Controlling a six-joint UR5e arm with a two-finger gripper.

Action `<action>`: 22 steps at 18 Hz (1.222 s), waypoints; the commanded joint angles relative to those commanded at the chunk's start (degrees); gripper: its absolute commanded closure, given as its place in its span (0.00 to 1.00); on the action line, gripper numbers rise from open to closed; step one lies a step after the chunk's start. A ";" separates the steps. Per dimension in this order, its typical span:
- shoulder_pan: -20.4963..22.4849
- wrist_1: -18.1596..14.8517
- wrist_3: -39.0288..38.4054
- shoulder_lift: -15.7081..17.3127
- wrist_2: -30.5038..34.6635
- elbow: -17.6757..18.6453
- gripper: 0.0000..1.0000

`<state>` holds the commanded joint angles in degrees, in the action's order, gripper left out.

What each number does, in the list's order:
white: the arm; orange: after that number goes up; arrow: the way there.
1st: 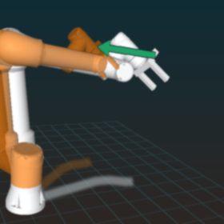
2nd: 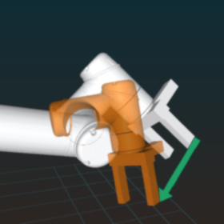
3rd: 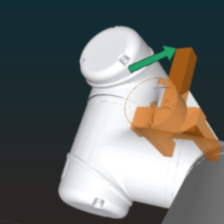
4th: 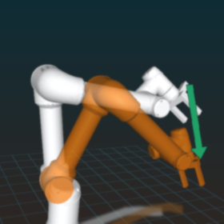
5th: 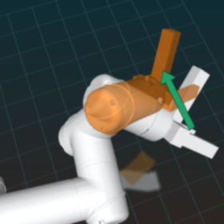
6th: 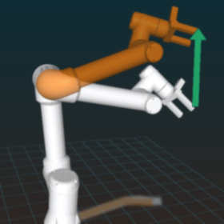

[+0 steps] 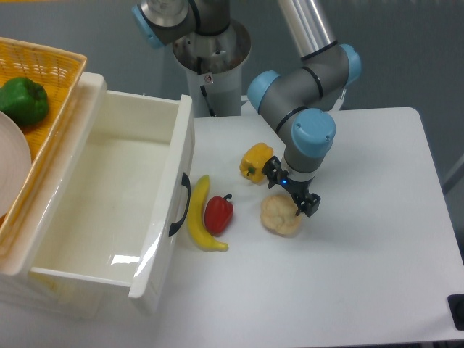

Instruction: Pick up the round bread

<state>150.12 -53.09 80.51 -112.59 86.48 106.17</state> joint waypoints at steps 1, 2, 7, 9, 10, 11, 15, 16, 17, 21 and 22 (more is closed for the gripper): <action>0.00 0.00 0.00 0.00 0.00 0.09 0.14; 0.00 0.09 0.09 -0.09 0.09 0.09 0.15; 0.00 2.98 0.00 -0.53 0.09 1.23 0.25; 0.00 2.99 0.17 -0.79 0.26 0.80 0.35; 0.00 2.99 0.18 -0.97 0.35 0.62 0.51; 0.00 2.99 0.26 -0.97 0.35 0.35 0.66; 0.26 2.73 0.00 -1.23 1.14 -1.84 1.00; 0.52 2.55 0.09 -1.23 1.23 -2.37 1.00; 0.70 2.55 0.17 -1.23 1.23 -2.63 1.00; 0.97 0.89 -1.58 -1.93 1.58 -6.15 1.00; 0.97 0.36 -1.67 -2.02 1.58 -6.67 1.00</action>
<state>151.08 -52.73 78.84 -114.61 88.07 99.50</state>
